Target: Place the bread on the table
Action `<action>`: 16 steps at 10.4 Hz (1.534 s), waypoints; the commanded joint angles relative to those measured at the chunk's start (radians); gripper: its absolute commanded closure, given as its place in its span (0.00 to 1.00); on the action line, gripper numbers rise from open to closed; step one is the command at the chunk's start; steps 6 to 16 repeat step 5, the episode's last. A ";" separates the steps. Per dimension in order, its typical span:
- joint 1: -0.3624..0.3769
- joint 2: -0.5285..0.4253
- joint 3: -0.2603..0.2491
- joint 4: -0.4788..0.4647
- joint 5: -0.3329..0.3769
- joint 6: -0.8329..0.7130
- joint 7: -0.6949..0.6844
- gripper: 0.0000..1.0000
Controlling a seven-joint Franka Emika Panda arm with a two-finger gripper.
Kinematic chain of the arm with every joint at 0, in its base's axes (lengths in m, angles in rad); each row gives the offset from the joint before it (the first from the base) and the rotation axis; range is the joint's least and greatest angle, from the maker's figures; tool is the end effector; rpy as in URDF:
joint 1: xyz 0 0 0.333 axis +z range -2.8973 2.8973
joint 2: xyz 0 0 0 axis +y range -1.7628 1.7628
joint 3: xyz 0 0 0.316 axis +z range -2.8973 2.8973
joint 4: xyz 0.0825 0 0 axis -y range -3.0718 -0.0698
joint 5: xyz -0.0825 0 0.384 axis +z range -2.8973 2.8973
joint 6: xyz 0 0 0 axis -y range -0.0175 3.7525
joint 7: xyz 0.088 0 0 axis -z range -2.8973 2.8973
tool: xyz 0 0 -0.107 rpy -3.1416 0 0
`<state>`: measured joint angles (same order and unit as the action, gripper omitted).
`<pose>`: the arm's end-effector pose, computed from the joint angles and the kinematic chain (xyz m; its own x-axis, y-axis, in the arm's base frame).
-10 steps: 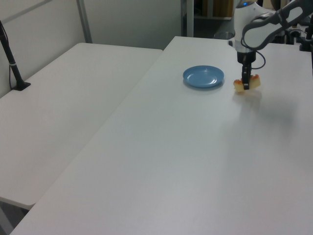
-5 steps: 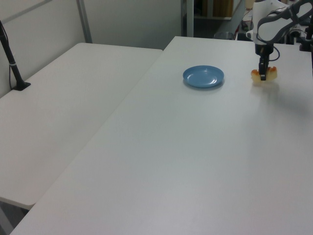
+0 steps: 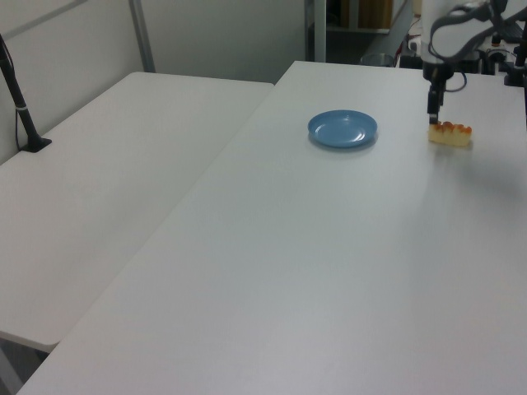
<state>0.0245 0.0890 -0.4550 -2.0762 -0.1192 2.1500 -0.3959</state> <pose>0.5087 -0.2356 0.3908 0.9975 0.0285 -0.0642 0.0362 -0.9918 0.1226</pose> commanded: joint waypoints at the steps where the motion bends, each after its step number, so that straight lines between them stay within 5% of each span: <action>1: 0.045 -0.095 0.172 0.224 -0.007 -0.305 0.250 0.00; 4: 0.048 -0.094 0.289 0.474 0.030 -0.591 0.423 0.00; 5: 0.045 -0.092 0.291 0.473 0.073 -0.593 0.411 0.00; 16: 0.045 -0.092 0.291 0.473 0.073 -0.593 0.411 0.00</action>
